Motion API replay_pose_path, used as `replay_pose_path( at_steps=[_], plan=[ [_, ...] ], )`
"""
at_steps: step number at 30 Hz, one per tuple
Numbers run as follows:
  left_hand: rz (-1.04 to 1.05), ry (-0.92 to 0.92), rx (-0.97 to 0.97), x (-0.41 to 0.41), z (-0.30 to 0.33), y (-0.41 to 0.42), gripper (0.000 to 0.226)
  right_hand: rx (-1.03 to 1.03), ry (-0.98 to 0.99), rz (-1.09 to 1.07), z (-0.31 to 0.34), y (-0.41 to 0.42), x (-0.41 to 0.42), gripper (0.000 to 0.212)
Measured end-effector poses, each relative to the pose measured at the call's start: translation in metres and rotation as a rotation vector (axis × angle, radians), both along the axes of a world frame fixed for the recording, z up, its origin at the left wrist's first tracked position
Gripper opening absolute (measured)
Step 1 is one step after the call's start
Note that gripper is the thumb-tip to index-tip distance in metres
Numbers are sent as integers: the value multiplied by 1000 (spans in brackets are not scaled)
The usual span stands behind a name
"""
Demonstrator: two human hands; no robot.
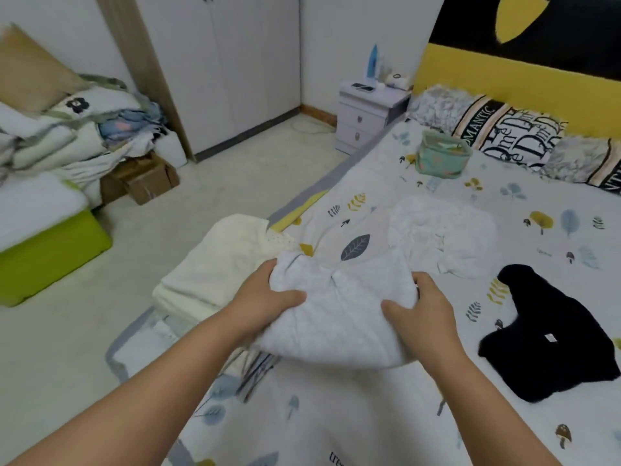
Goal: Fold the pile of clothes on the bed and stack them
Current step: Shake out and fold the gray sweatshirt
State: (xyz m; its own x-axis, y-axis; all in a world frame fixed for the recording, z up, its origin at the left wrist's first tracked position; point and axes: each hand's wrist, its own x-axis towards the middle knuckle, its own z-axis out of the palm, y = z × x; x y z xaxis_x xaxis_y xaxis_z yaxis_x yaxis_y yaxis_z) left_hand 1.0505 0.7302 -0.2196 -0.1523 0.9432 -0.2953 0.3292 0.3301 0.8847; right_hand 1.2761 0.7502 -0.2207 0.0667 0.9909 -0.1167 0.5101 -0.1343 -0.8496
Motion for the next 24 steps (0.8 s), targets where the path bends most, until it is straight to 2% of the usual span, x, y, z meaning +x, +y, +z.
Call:
replay_pose_path(
  at_steps=[9, 16, 20, 24],
  plan=[
    [323, -150, -6, -93, 10, 6, 57, 19, -158, 285, 24, 81, -115, 29],
    [671, -262, 35, -122, -15, 16, 62, 57, -334, 529, 7, 149, -201, 31],
    [831, -255, 35, -125, -33, 21, 64, 70, -338, 580, -11, 176, -240, 29],
    [897, -276, -107, -128, -53, 24, 75, 86, -398, 536, -47, 182, -268, 36]
  ],
)
